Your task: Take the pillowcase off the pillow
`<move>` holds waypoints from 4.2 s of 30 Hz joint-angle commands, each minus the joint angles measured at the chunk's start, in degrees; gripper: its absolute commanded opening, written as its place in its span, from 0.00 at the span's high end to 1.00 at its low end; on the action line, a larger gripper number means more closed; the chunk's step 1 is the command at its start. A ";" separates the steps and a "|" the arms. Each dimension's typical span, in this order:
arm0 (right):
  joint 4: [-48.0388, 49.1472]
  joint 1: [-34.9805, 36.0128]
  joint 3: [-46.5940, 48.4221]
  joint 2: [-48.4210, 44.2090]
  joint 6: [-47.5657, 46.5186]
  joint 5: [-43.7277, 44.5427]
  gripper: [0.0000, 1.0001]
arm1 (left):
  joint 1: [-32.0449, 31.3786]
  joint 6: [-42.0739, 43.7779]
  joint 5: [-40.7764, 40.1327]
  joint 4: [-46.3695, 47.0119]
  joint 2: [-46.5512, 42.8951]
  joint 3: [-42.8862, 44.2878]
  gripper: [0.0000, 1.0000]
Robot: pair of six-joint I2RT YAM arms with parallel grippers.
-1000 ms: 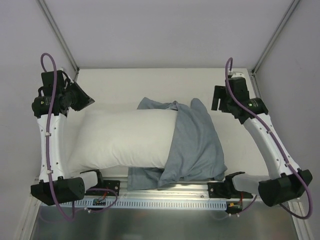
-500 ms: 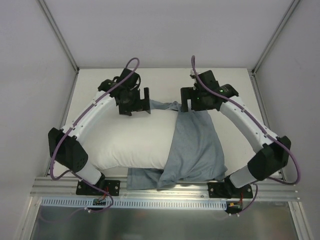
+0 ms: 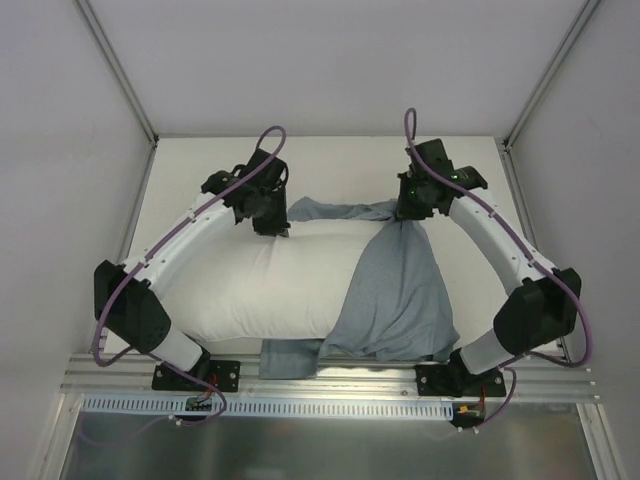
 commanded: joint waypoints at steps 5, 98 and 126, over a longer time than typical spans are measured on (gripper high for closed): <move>1.73 -9.41 2.05 -15.04 0.10 12.60 0.99 | 13.73 2.50 1.88 -3.70 -15.76 -3.35 1.00; 1.56 -13.90 -13.62 -39.92 6.44 30.53 0.99 | 33.33 6.98 20.86 5.27 -14.10 -5.90 1.00; -1.07 -19.12 -11.57 -24.03 -1.64 2.93 0.04 | 35.66 11.03 20.35 2.02 -15.07 -2.83 0.01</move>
